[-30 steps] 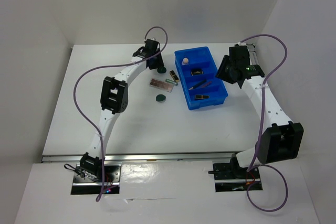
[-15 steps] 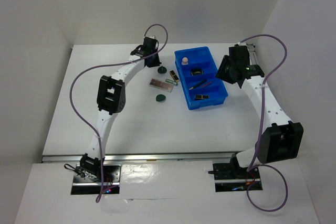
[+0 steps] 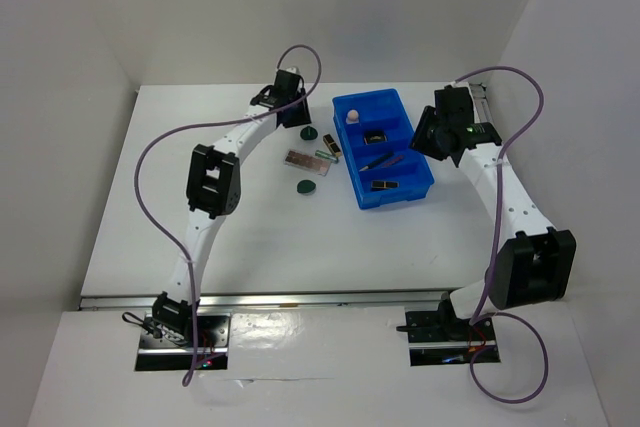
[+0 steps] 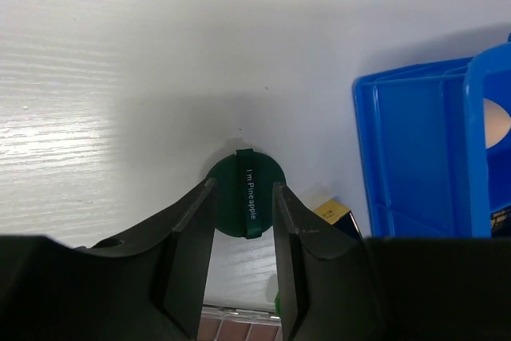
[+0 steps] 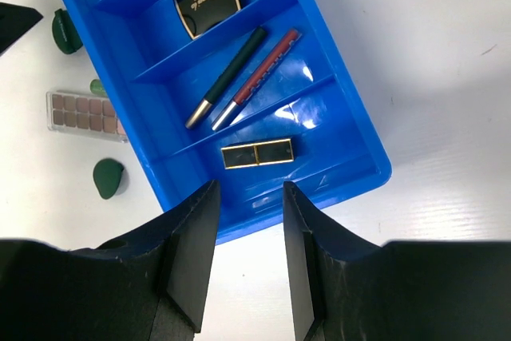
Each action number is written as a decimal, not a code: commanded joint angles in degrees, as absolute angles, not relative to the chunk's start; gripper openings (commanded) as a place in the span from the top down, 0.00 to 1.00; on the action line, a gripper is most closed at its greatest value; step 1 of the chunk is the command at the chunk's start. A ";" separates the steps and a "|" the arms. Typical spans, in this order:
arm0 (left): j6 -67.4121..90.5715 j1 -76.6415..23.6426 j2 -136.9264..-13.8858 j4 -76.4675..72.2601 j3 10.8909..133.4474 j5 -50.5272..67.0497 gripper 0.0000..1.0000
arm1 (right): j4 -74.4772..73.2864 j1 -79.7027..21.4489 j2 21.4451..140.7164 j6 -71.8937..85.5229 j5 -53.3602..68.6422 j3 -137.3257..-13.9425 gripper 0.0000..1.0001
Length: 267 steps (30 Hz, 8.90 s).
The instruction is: Organize the makeup
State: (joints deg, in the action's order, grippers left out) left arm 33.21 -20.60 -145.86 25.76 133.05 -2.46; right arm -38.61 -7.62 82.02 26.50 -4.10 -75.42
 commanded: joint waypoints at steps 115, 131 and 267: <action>25.76 -33.22 -116.12 34.63 103.18 -5.46 1.00 | -36.74 -5.10 76.38 24.52 -2.99 -72.33 0.52; 36.38 -30.24 -143.78 12.39 138.78 11.51 0.97 | -36.21 -5.10 78.66 24.52 -5.36 -72.86 0.52; -17.75 -23.55 -140.01 4.48 112.15 30.94 0.00 | -40.08 -5.10 85.86 22.32 -4.92 -78.40 0.52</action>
State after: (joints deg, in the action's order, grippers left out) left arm -16.60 -23.75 -138.72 5.93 111.22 28.82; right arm -39.55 -4.99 85.25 22.85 -4.14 -75.68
